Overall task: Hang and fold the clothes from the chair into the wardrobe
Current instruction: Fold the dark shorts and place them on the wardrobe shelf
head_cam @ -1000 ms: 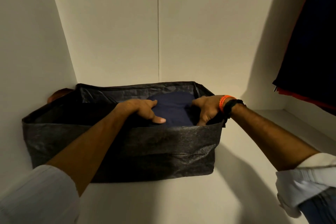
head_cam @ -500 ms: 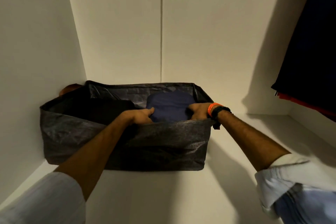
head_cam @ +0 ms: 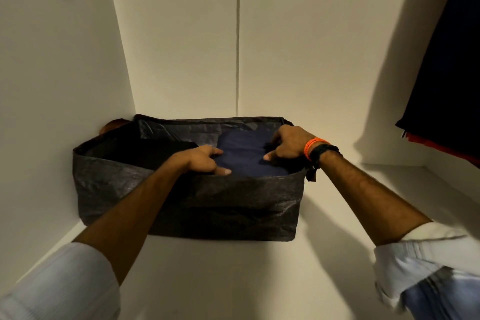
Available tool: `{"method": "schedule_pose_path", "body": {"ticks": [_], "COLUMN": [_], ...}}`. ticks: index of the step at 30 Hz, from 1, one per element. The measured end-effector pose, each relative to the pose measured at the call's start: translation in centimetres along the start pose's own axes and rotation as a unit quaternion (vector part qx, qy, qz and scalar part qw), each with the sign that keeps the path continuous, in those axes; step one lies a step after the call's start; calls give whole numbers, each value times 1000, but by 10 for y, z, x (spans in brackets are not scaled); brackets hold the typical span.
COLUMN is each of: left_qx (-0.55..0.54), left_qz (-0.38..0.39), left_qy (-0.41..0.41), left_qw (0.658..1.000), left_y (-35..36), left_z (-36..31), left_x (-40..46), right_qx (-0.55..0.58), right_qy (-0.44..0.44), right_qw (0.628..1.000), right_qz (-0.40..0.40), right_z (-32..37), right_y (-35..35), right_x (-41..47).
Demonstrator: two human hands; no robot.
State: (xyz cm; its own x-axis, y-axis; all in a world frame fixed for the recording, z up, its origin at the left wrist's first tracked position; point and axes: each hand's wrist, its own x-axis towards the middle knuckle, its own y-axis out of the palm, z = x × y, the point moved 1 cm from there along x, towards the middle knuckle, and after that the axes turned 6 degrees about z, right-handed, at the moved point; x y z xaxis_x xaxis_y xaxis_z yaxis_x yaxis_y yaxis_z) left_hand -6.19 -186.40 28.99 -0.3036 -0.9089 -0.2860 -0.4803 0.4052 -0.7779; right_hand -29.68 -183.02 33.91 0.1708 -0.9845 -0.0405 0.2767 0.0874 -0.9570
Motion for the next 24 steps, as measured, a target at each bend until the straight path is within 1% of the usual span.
{"method": "schedule_pose_path", "body": {"ticks": [3,6,7,8,9,10,11,12,13,15,16,17,18,19,22,24], "left_qx": [-15,24,35,29,13,-6,-16,-14,-4,34,63,88,96,90,67,76], "left_qz": [-81,-167,-176,-165,-131,-82,-31,7,25,40,41,31,13,-9,-125,-183], "left_qy": [30,51,62,75,85,93,103,117,124,118,111,104,104,104,109,113], "left_qw": [996,984,982,983,988,992,994,993,992,992,991,990,990,990,984,974], "left_y": [-10,-20,-23,-26,-29,-32,-34,-35,-36,-38,-37,-37,-37,-36,-34,-33], "left_z": [2,-4,-8,-11,-14,-14,-13,-12,-10,-6,-6,-5,-4,-3,-2,0], "left_x": [-10,-32,-44,-58,-70,-83,-94,-102,-109,-117,-120,-121,-124,-127,-134,-141], "right_qx": [43,91,110,122,130,138,147,155,162,141,112,86,62,49,58,67], "right_qy": [-39,-78,-95,-116,-141,-166,-187,-205,-221,-224,-214,-201,-193,-187,-170,-144], "right_qw": [998,988,982,974,965,959,956,957,959,964,968,972,975,979,982,981], "right_qz": [-38,-97,-121,-150,-177,-185,-170,-130,-77,28,66,86,88,71,-56,-115], "right_z": [1,-1,-1,0,0,1,1,2,3,5,7,8,11,13,21,28], "right_y": [-5,-8,-8,-8,-9,-11,-13,-15,-17,-17,-17,-15,-14,-13,-10,-3], "right_x": [-6,-10,-13,-18,-24,-31,-39,-47,-56,-69,-73,-76,-78,-78,-83,-89]}}
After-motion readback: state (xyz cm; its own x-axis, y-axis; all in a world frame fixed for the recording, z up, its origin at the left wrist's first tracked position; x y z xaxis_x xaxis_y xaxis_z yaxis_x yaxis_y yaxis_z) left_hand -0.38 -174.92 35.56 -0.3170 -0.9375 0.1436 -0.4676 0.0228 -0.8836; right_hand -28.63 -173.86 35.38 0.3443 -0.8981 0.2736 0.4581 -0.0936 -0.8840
